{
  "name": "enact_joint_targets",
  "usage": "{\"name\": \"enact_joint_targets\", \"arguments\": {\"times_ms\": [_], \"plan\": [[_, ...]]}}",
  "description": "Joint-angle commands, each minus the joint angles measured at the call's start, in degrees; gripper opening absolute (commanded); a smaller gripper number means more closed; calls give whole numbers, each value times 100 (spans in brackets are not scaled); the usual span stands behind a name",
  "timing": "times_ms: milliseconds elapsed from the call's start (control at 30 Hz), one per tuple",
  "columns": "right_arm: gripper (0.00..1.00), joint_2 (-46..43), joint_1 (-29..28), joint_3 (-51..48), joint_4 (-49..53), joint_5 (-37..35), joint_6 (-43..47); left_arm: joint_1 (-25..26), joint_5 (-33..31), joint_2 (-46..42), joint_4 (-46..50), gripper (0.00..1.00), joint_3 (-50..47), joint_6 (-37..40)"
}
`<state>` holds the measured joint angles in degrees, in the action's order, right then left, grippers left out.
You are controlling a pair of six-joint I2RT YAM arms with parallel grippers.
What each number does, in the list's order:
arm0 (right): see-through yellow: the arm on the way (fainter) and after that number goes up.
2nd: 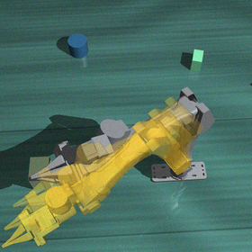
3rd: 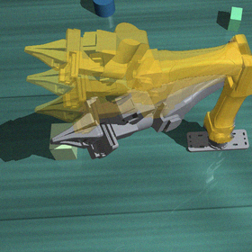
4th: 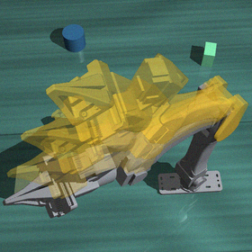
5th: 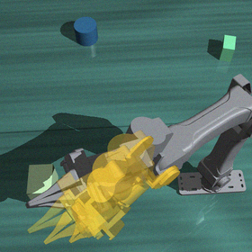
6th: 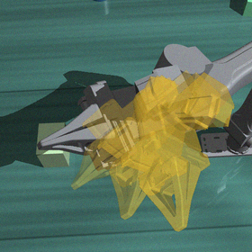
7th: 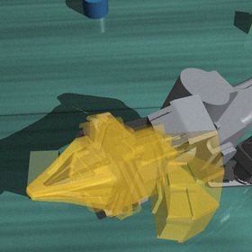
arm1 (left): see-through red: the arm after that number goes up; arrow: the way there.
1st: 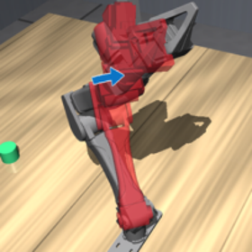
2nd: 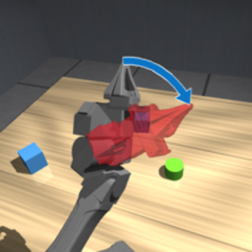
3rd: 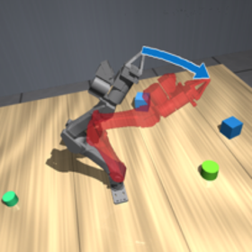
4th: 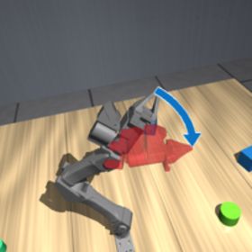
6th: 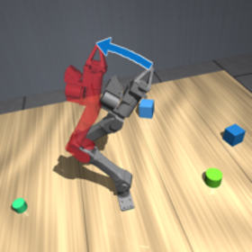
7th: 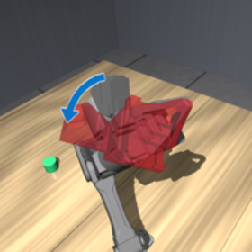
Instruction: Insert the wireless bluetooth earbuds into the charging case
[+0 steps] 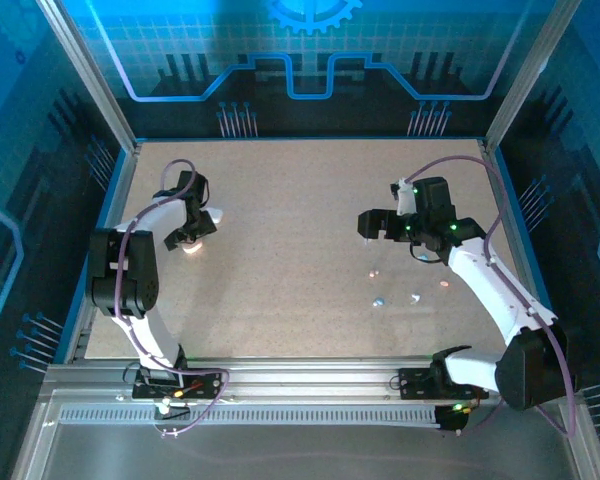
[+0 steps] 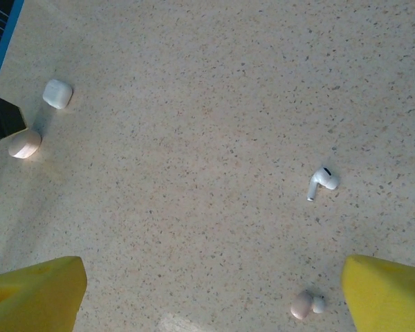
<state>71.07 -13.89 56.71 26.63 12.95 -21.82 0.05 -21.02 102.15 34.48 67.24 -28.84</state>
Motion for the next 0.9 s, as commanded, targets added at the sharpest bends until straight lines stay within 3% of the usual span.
{"name": "enact_joint_targets", "arguments": {"times_ms": [0, 100, 633, 867], "plan": [[96, 23, -67, 177, 175, -134, 20, -58, 61, 150, 139, 83, -10, -204], [96, 22, -62, 177, 210, -180, 8, -61, 104, 225, 104, 79, -9, -247], [97, -80, -62, 128, 310, -335, -22, -62, 407, 648, 309, 78, 303, -237], [97, -188, -63, 61, 343, -394, -28, -49, 540, 692, 269, 69, 300, -189]]}}
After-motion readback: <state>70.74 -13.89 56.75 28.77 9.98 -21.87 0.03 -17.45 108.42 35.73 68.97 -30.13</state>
